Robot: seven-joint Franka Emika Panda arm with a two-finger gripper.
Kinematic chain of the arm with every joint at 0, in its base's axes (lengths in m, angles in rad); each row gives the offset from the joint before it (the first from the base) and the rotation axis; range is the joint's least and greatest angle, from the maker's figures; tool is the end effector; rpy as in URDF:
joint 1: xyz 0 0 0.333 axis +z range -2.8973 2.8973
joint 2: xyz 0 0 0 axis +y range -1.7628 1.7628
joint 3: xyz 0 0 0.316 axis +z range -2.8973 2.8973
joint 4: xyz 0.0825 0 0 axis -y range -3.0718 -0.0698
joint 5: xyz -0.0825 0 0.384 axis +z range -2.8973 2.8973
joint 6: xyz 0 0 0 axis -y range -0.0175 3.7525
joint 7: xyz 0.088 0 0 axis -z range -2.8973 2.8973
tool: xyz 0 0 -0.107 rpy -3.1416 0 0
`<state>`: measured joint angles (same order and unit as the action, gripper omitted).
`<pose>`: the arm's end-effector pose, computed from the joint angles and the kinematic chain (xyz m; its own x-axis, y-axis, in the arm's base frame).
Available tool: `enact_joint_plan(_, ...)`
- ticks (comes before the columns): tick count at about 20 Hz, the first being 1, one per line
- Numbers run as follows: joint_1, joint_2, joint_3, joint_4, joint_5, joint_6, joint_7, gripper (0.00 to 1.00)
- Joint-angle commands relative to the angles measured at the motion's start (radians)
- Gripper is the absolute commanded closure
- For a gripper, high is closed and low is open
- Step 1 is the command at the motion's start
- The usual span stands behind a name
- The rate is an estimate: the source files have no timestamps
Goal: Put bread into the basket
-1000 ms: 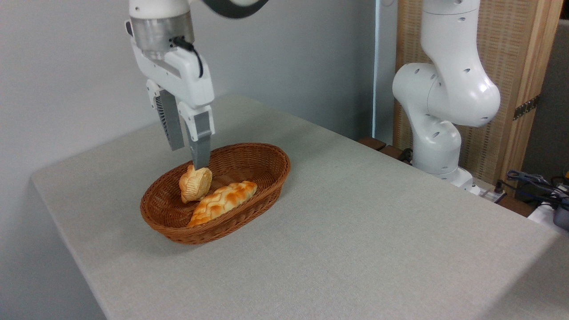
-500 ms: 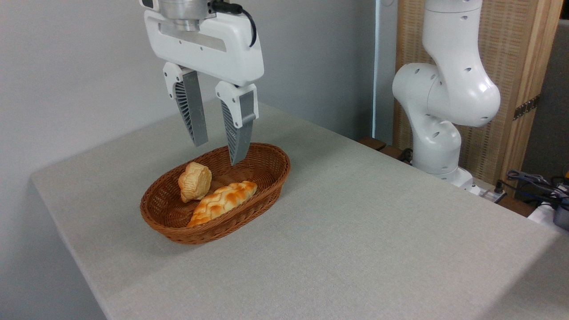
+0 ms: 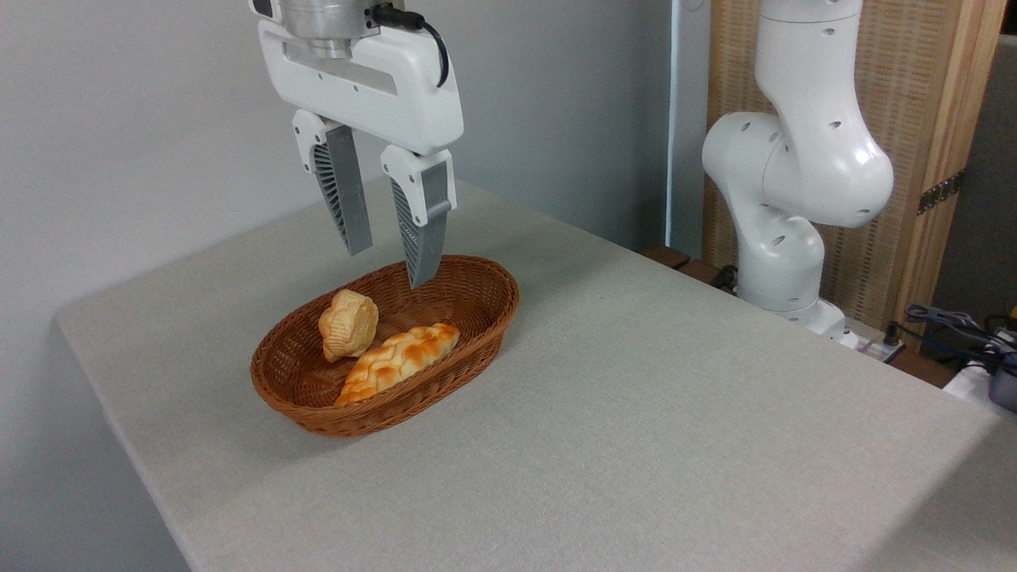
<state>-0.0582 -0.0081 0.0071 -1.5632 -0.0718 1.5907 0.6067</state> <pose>0.5532 -0.0358 0.6346 0.7903 -0.6087 0.0701 -0.6119 -0.7900 0.0387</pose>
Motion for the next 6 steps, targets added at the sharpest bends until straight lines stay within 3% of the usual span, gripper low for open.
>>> enact_joint_plan(1,-0.012,-0.018,0.017,-0.014,-0.017,-0.043,0.051,0.00)
enact_joint_plan(6,-0.012,-0.015,0.017,-0.012,-0.017,-0.041,0.050,0.00)
